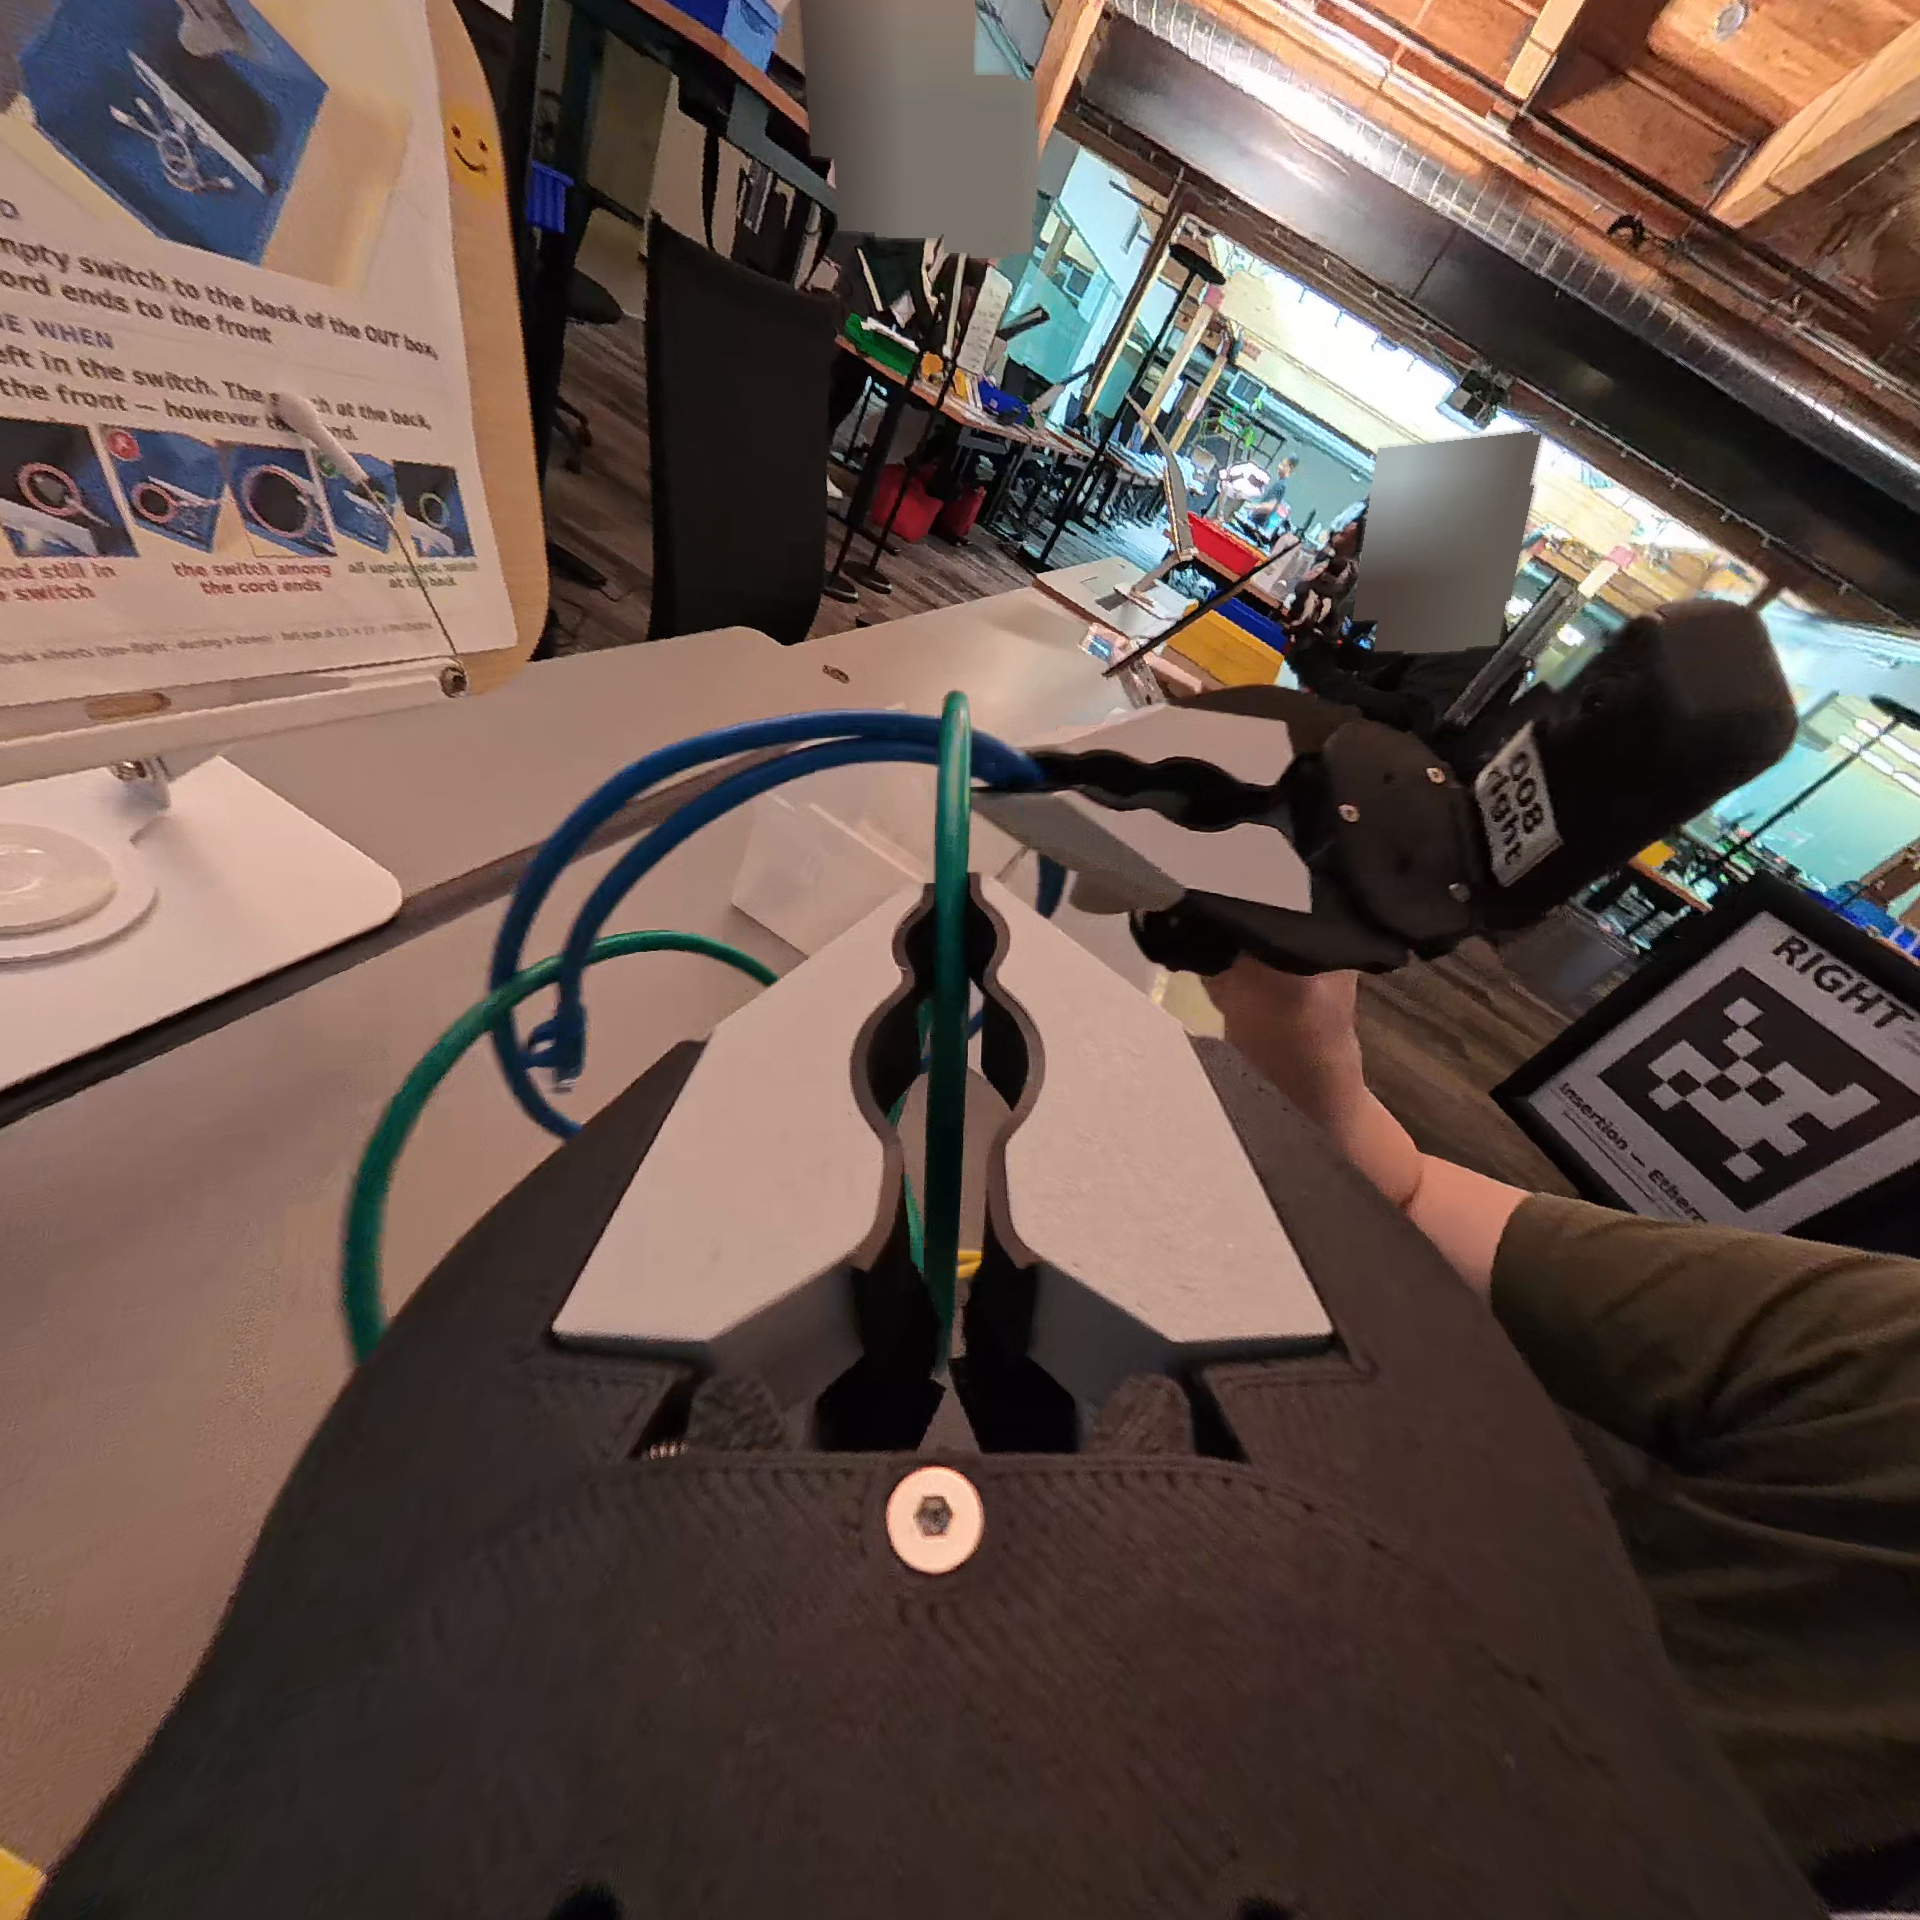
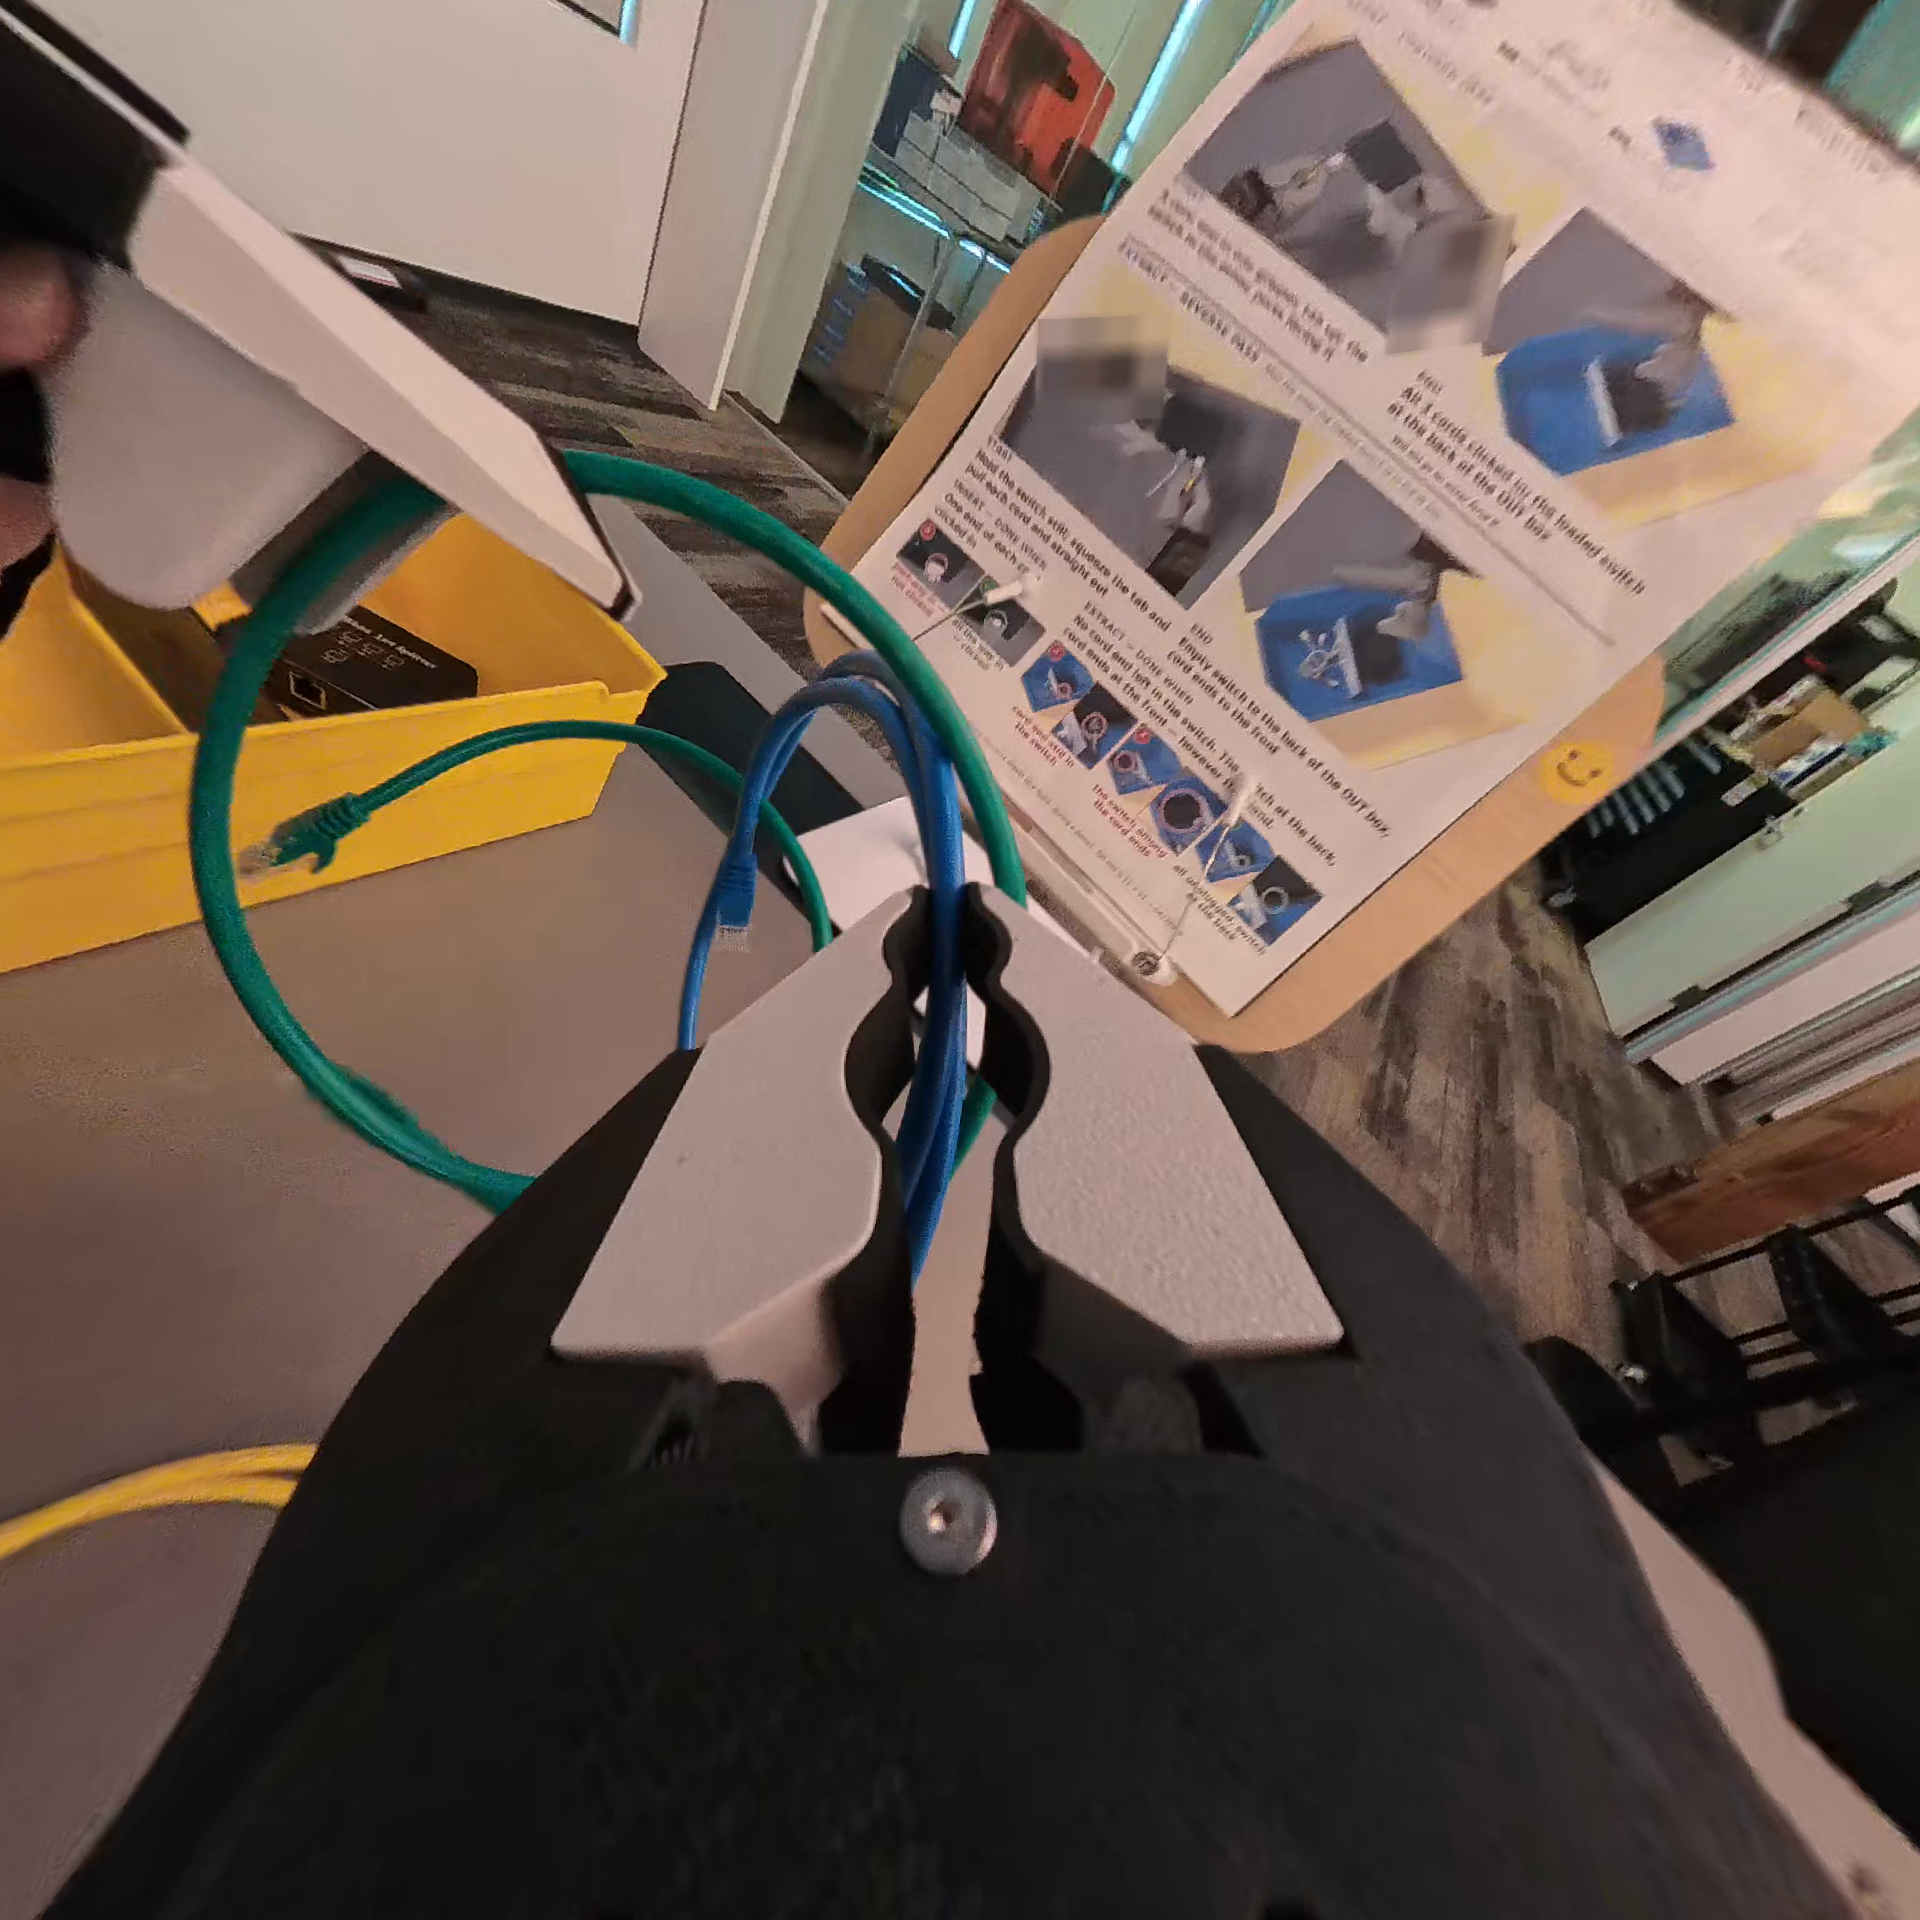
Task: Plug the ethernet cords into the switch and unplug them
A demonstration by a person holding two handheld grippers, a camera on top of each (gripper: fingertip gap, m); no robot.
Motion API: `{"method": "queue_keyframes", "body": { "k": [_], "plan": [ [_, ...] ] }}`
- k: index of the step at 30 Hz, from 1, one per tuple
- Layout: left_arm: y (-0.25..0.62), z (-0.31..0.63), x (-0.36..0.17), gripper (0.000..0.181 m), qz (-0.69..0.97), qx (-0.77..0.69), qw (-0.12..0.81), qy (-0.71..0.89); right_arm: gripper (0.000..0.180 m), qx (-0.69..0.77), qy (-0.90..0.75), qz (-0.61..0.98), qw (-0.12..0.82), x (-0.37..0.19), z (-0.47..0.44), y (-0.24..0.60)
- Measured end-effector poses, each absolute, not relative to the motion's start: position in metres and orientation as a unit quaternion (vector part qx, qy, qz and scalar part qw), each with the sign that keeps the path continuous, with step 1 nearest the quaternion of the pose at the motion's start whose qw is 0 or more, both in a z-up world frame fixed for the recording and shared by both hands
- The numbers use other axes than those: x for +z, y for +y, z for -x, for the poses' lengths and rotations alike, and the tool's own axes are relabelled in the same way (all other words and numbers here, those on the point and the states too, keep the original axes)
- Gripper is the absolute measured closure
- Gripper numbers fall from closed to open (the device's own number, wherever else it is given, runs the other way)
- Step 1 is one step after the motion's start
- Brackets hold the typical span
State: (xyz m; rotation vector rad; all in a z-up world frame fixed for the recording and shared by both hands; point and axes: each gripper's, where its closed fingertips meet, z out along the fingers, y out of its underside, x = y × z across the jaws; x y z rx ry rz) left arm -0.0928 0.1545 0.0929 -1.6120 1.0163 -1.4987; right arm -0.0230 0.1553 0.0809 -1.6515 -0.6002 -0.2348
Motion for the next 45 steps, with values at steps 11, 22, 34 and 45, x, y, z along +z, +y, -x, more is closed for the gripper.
{"method": "queue_keyframes", "body": {
  "k": [11,22,34,45],
  "plan": [
    [0.161,0.103,0.112,0.141,0.593,-0.642,0.334,0.353,0.175,-0.089,-0.296,0.671,0.675,0.13,0.014,0.118],
    [0.177,0.115,0.114,0.117,0.626,-0.518,0.443,0.377,0.175,-0.039,-0.267,0.679,0.683,0.141,0.0,0.112],
    [0.128,0.103,0.12,0.117,0.511,-0.669,0.295,0.451,0.175,0.118,-0.316,0.62,0.708,0.166,0.022,0.077],
    [0.089,0.132,0.151,0.125,0.347,-0.707,0.33,0.521,0.175,0.333,-0.357,0.537,0.689,0.193,0.032,0.029]
  ]
}}
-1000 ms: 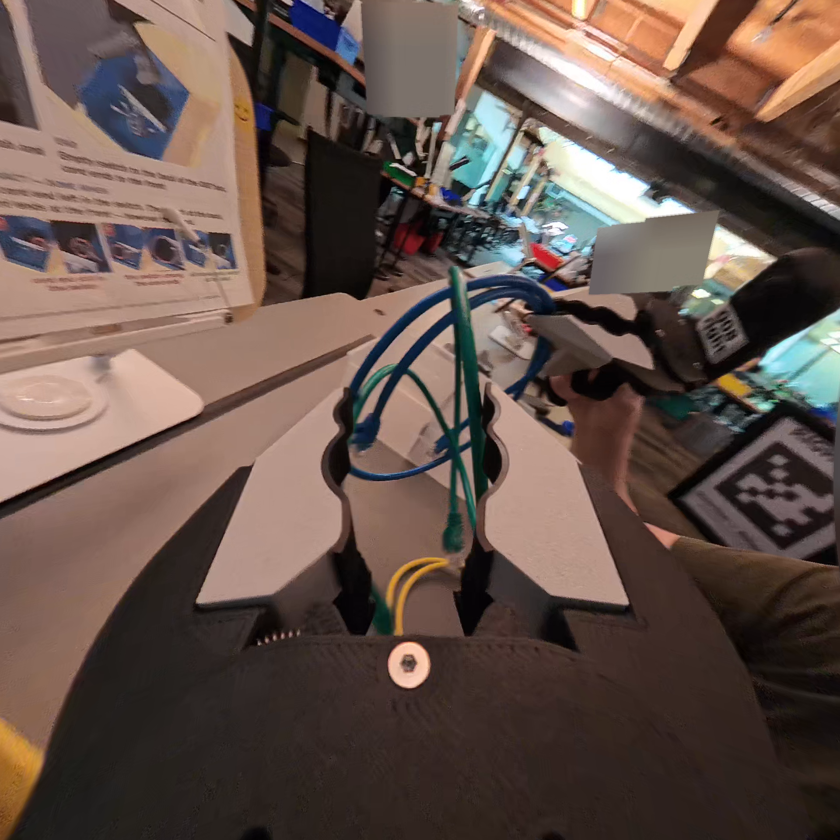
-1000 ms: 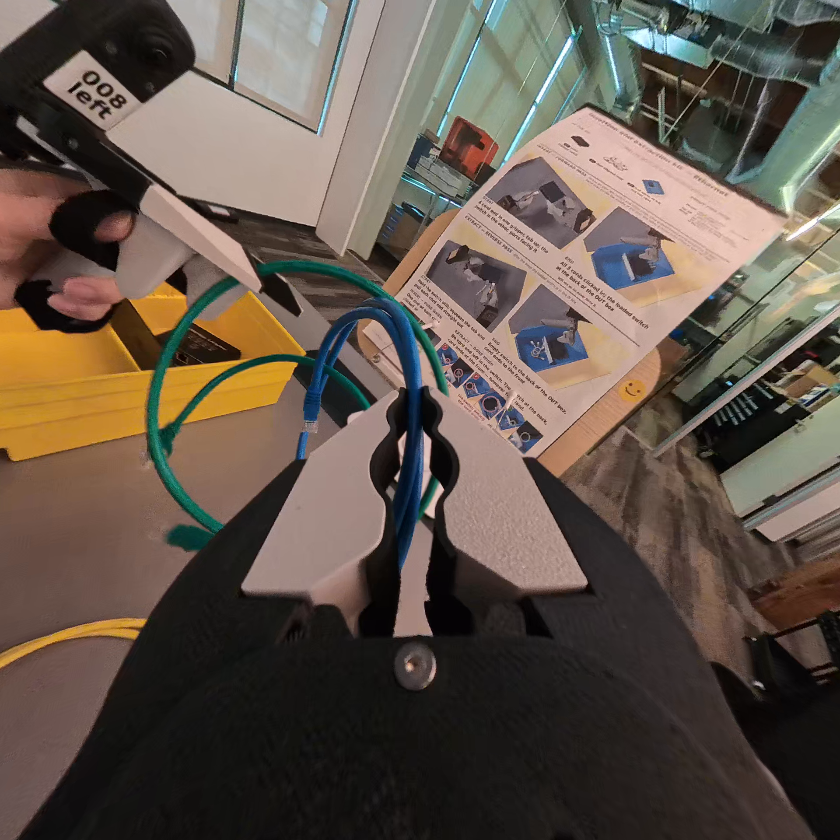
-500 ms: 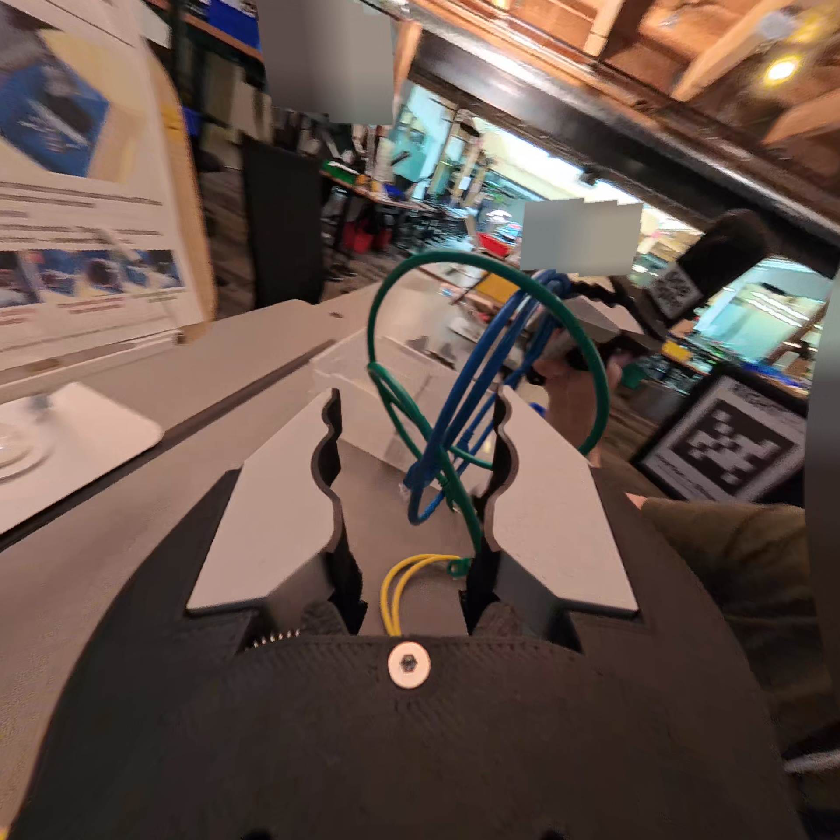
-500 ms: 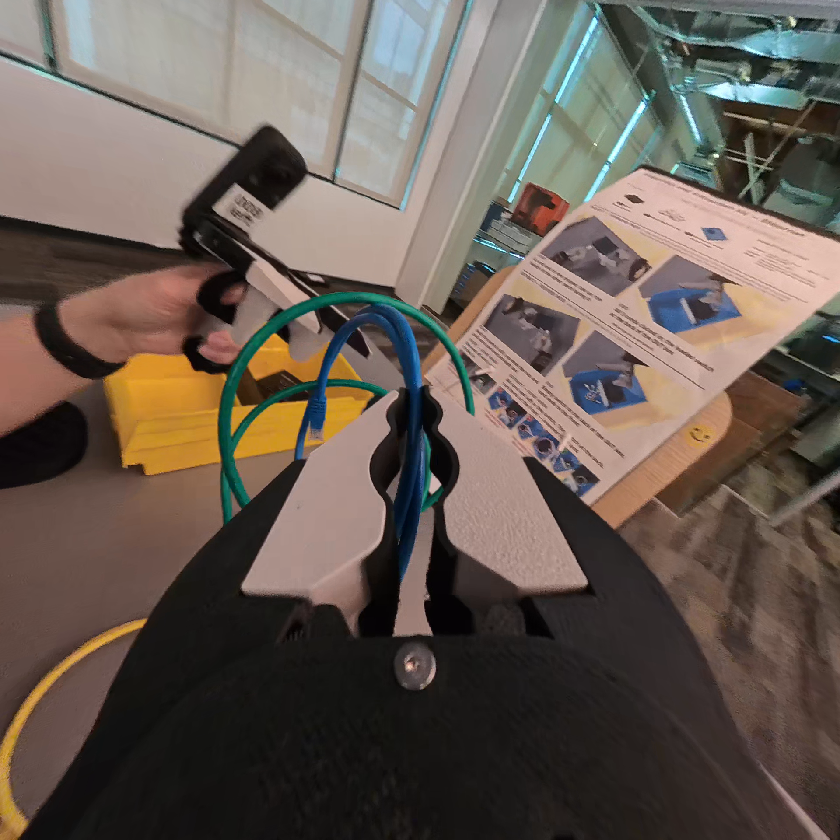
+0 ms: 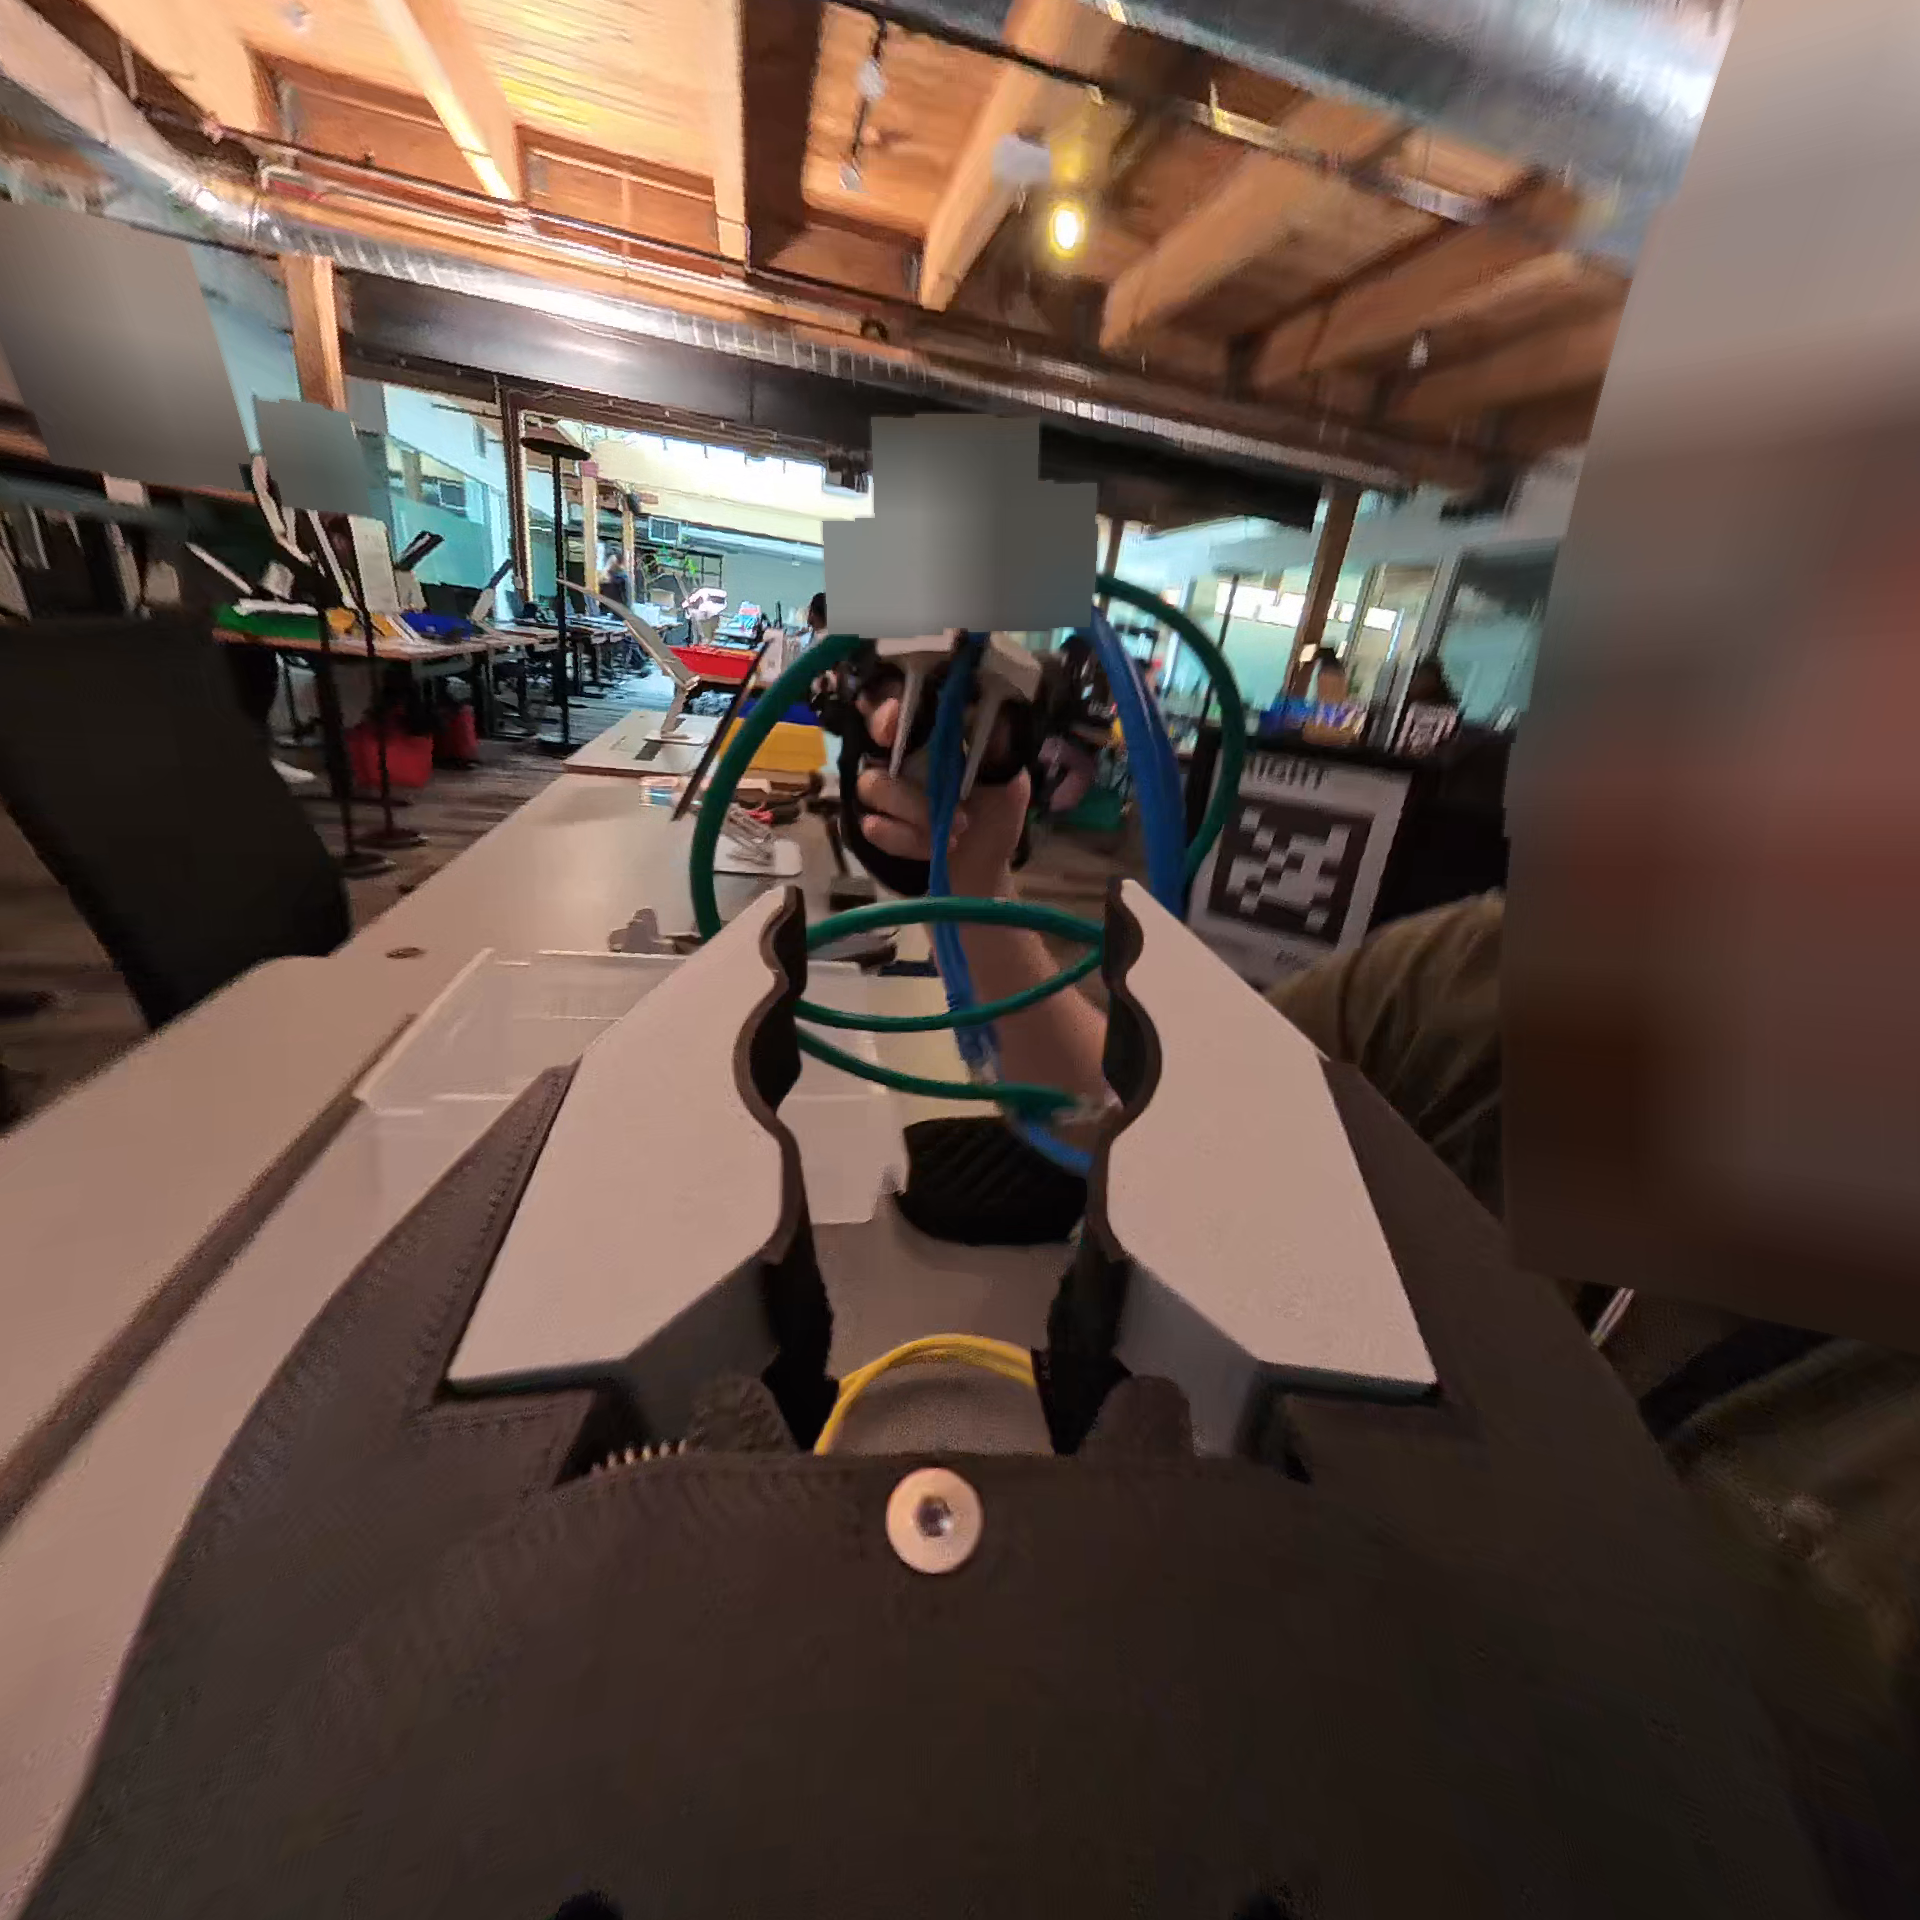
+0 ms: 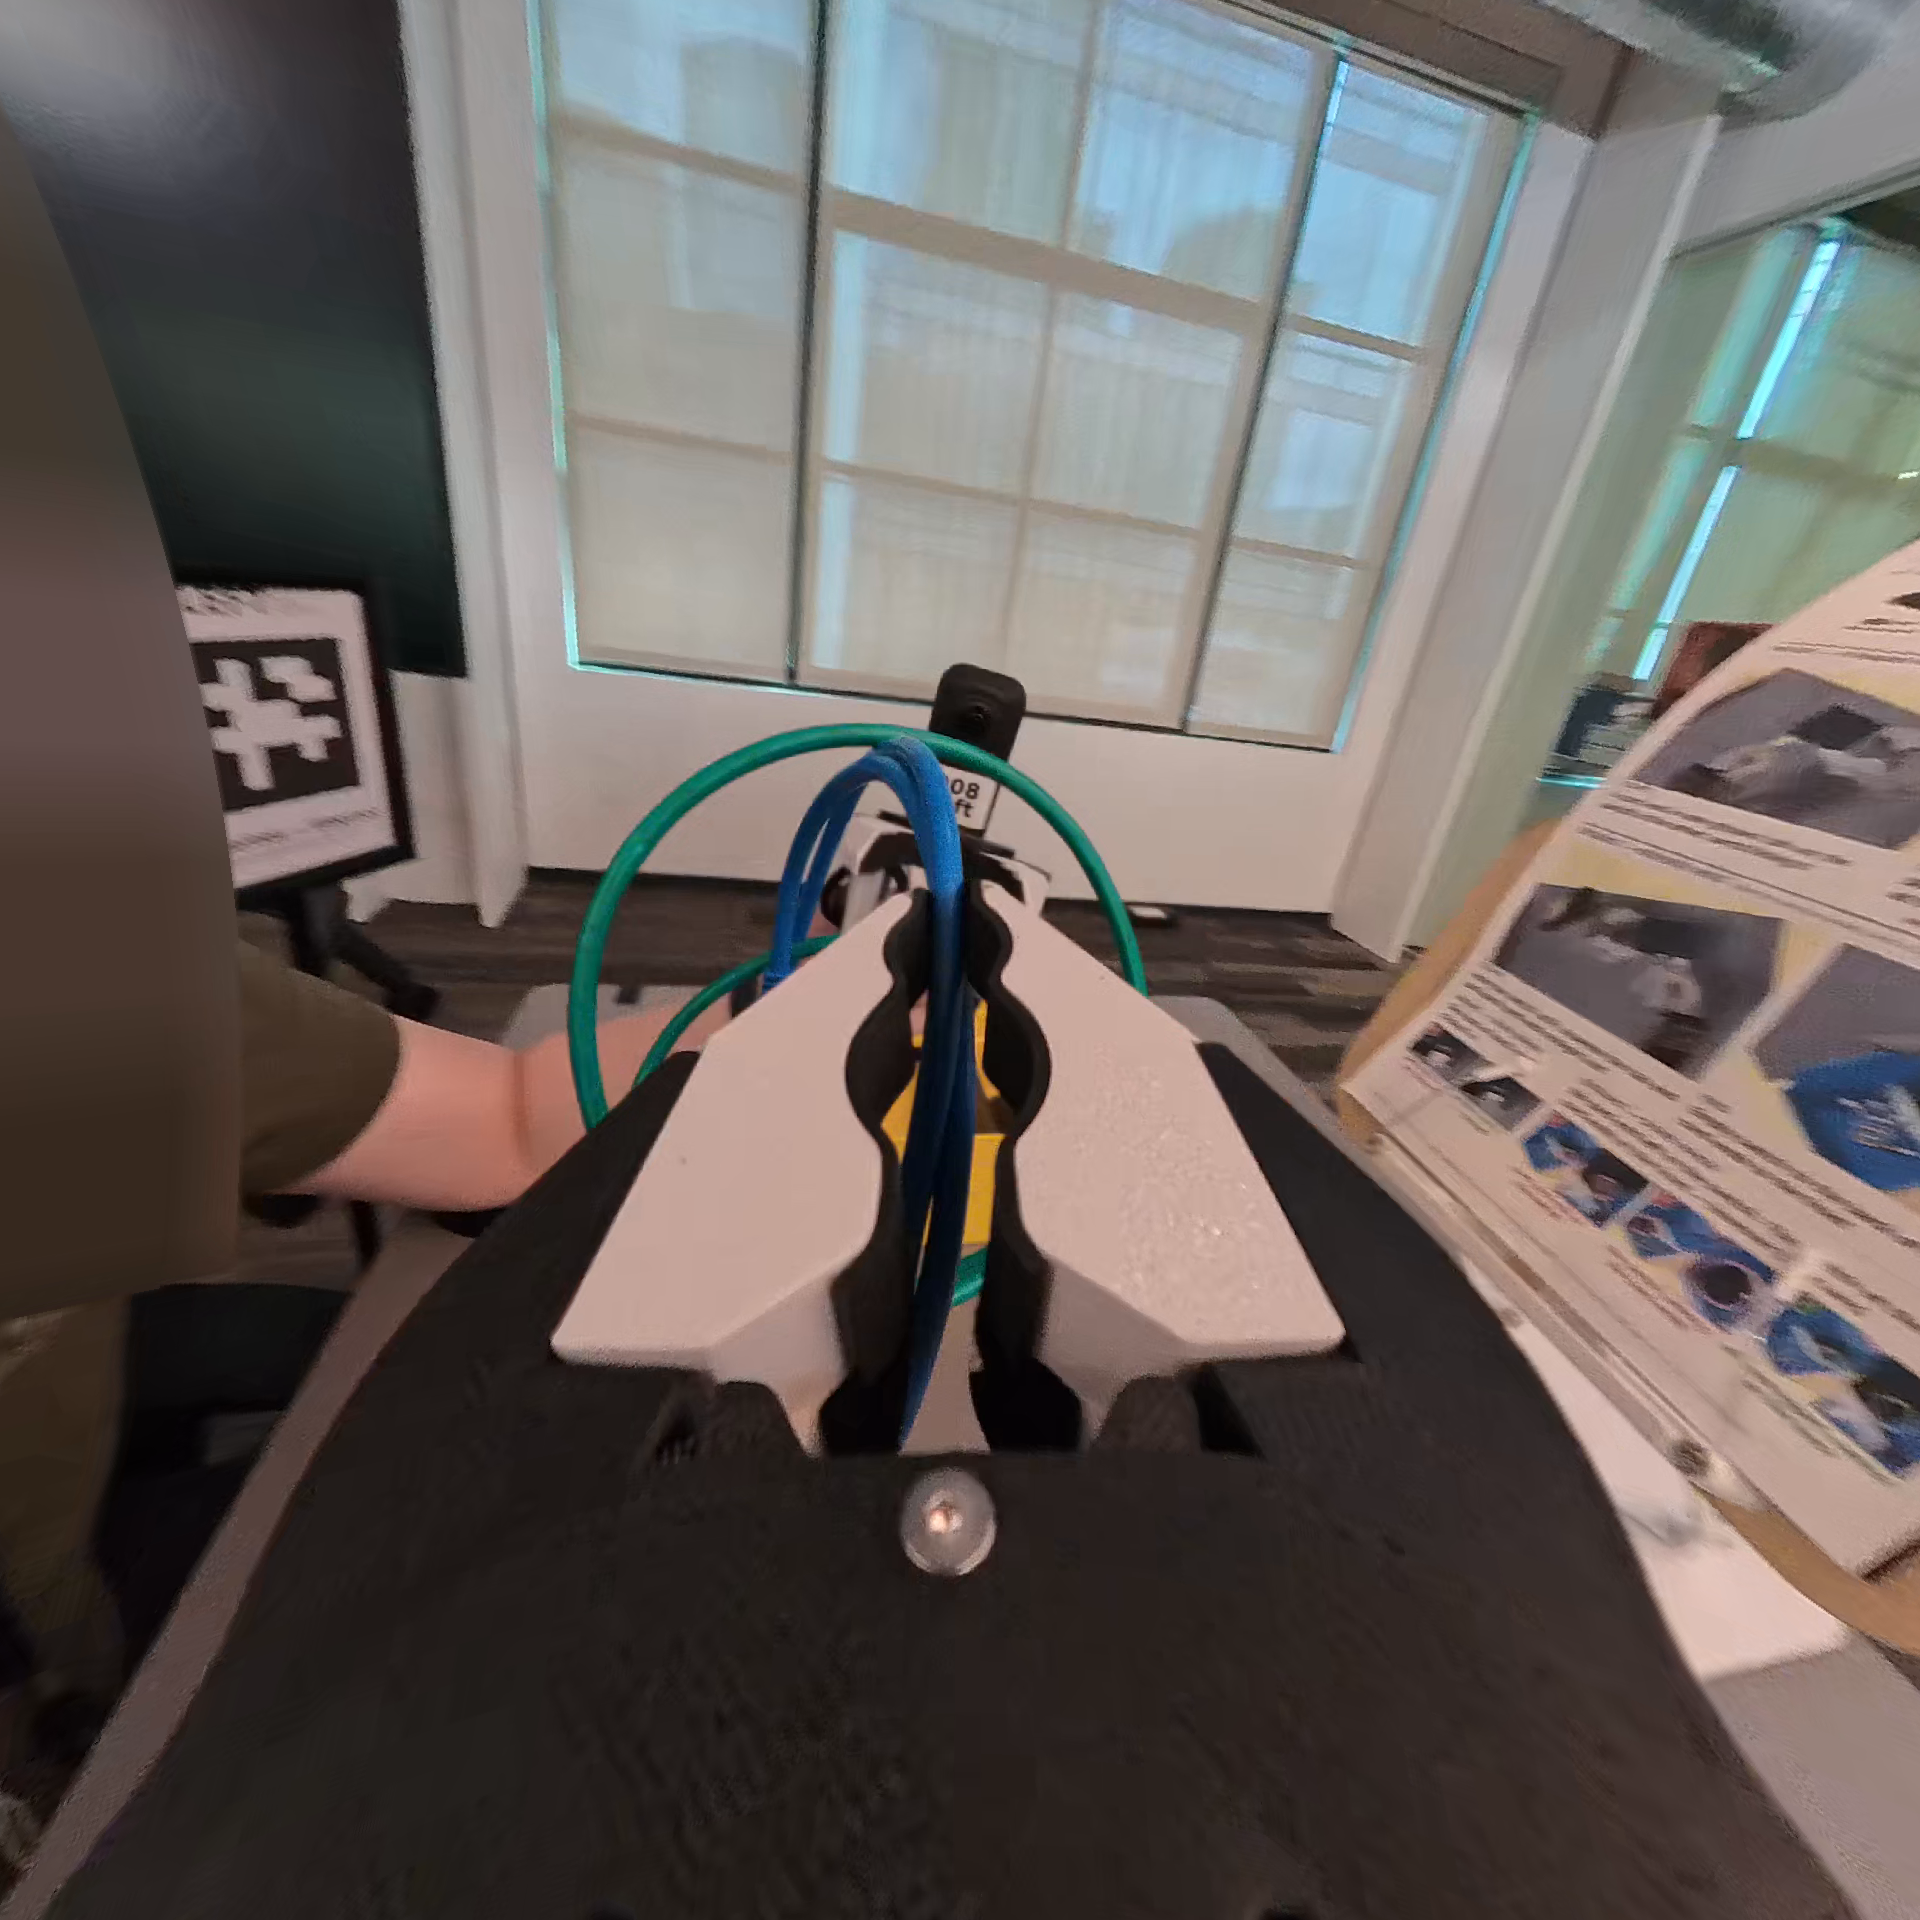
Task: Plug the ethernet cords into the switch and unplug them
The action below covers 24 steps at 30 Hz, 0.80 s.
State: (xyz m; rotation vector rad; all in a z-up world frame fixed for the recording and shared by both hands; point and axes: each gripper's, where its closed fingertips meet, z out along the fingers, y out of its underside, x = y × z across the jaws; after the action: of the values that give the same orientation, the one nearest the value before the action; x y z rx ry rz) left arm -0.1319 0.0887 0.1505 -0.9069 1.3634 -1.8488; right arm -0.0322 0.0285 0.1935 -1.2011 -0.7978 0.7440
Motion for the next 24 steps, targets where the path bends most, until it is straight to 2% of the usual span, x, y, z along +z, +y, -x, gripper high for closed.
{"method": "queue_keyframes", "body": {
  "k": [5,7,12,17,24],
  "plan": [
    [0.05,0.133,0.135,0.126,0.289,-0.539,0.466,0.639,0.175,0.416,-0.374,0.516,0.649,0.197,0.039,0.011],
    [0.041,0.132,0.134,0.119,0.272,-0.439,0.54,0.664,0.175,0.437,-0.383,0.51,0.634,0.197,0.04,0.004],
    [0.011,0.127,0.136,0.132,0.223,-0.293,0.622,0.691,0.174,0.462,-0.379,0.518,0.611,0.197,0.038,0.0],
    [0.002,0.113,0.125,0.166,0.192,-0.219,0.651,0.701,0.175,0.486,-0.359,0.529,0.596,0.194,0.036,0.008],
    [0.027,0.105,0.125,0.177,0.255,-0.223,0.644,0.686,0.175,0.533,-0.362,0.498,0.581,0.2,0.026,0.0]
  ]
}}
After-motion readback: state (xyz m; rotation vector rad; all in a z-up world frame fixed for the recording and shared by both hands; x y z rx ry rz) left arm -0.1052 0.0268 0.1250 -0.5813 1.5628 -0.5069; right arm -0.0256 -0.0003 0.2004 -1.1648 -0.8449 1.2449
